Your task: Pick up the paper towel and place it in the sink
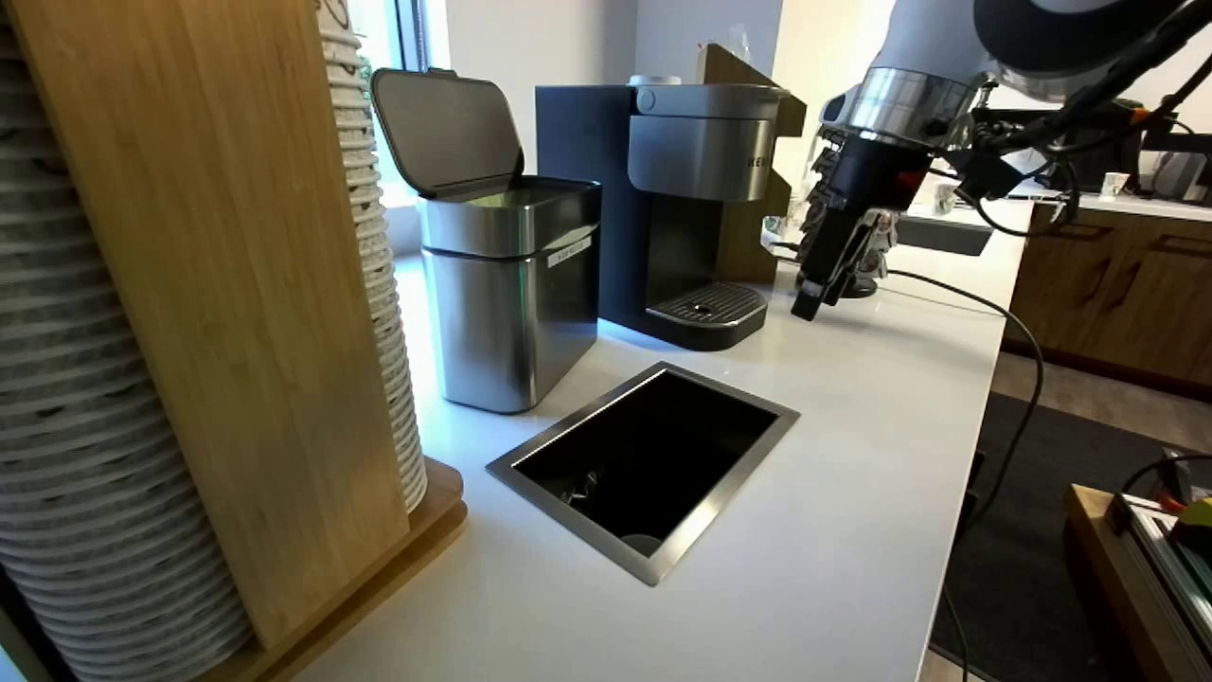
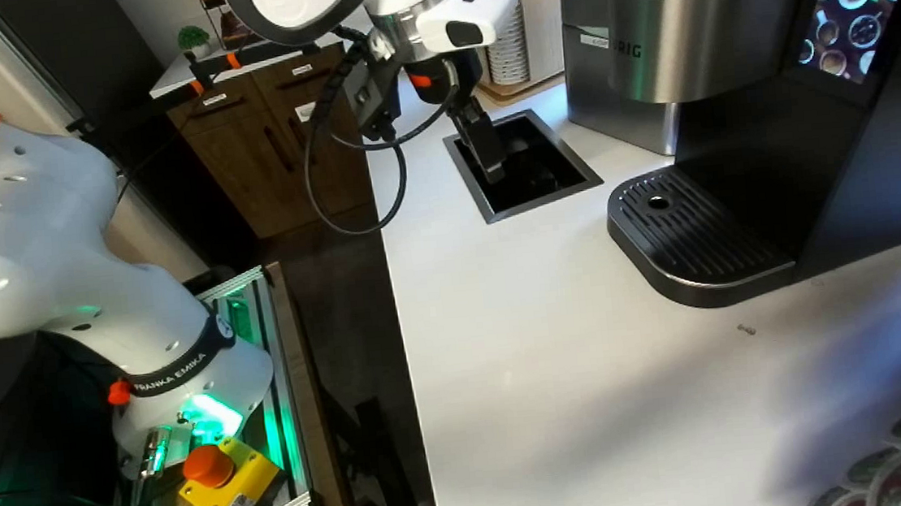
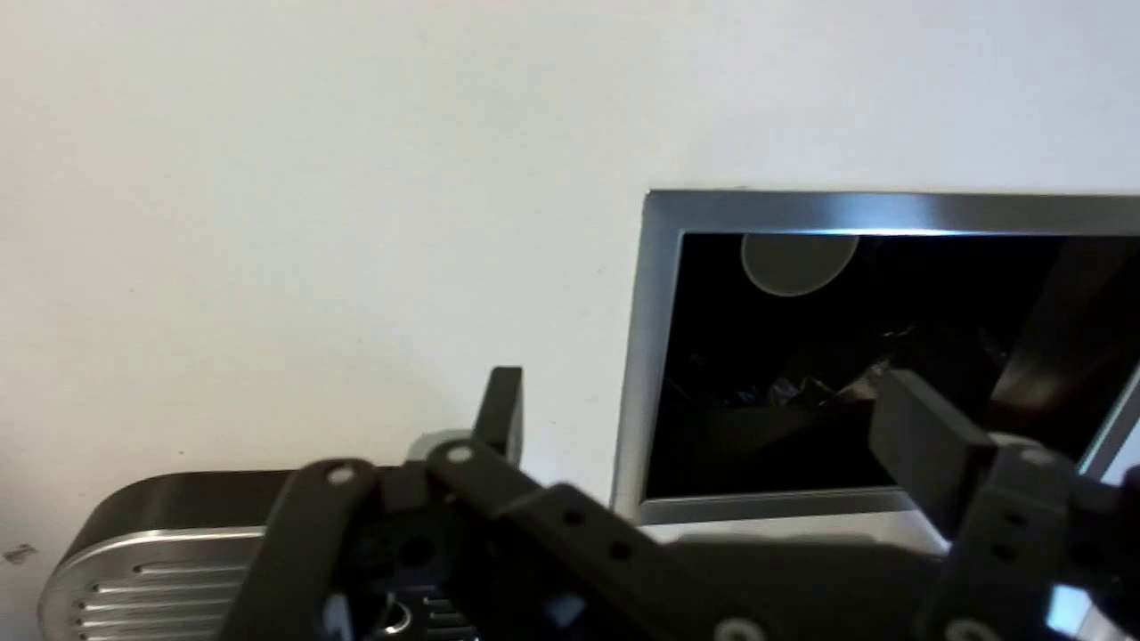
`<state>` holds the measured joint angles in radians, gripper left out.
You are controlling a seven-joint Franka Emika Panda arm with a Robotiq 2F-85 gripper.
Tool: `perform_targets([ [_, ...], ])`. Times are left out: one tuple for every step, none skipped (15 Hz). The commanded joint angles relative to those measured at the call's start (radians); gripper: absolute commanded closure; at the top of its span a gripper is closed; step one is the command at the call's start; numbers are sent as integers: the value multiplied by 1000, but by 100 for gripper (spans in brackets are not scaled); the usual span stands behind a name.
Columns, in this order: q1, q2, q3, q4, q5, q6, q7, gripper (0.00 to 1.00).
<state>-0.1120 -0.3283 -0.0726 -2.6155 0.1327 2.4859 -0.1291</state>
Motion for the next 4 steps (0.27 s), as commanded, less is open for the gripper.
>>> perform_targets([
  [12,-24,-23,-13,-19,-2,14,0],
  [8,-43,-26,-24,-25,-3,18,0],
  [6,-58,-28,-33,-28,-3,19,0],
  [5,-67,-28,-39,-30,-3,20,0],
])
